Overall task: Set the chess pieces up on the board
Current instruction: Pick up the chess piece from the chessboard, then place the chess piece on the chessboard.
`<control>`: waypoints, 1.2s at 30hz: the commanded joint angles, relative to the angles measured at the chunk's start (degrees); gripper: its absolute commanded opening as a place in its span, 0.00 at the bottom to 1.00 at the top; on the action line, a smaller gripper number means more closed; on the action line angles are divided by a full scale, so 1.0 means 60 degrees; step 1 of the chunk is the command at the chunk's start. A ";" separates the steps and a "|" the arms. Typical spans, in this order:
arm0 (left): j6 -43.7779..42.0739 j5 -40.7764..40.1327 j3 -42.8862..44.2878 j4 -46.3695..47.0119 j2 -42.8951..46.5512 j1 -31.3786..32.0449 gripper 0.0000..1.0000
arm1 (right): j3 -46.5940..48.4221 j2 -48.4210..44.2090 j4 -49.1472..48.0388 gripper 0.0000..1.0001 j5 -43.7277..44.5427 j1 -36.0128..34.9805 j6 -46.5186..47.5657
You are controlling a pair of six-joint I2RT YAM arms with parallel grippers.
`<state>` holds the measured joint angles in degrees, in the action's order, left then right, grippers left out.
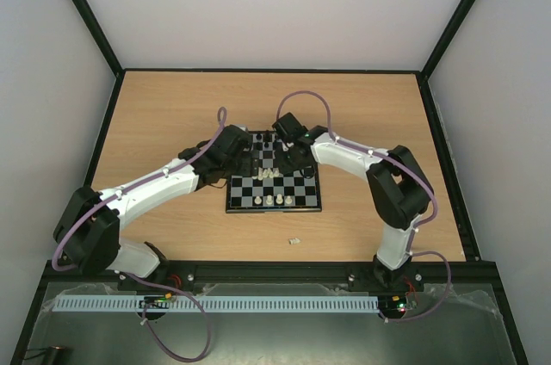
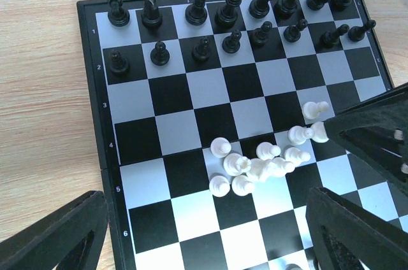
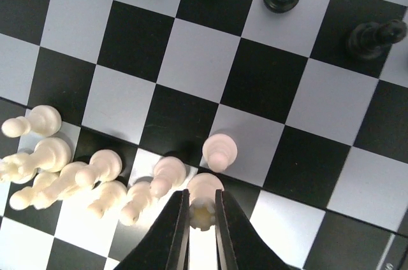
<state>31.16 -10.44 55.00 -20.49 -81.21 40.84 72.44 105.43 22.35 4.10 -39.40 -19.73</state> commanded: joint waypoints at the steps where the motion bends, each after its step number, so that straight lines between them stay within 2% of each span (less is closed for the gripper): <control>1: -0.0059 0.0112 -0.0183 0.0027 -0.0038 -0.0054 0.88 | -0.0309 -0.0875 0.0624 0.09 0.0160 0.0033 -0.0143; 8: -0.0026 0.0226 -0.0361 0.0101 0.0125 -0.0054 0.88 | -0.1987 -0.2722 0.0970 0.09 0.0411 0.0033 -0.0627; 17: 0.0018 0.0329 -0.0517 0.0122 0.0334 -0.0039 0.88 | -0.3834 -0.4248 0.1252 0.10 0.0356 -0.0039 -0.1468; 36: 0.0036 0.0362 -0.0481 0.0179 0.0190 -0.0024 0.88 | -0.4246 -0.4055 0.1130 0.10 0.0401 -0.0604 -0.1751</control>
<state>31.24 -8.73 52.42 -19.99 -80.53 40.84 48.14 80.25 27.16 5.85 -42.33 -29.23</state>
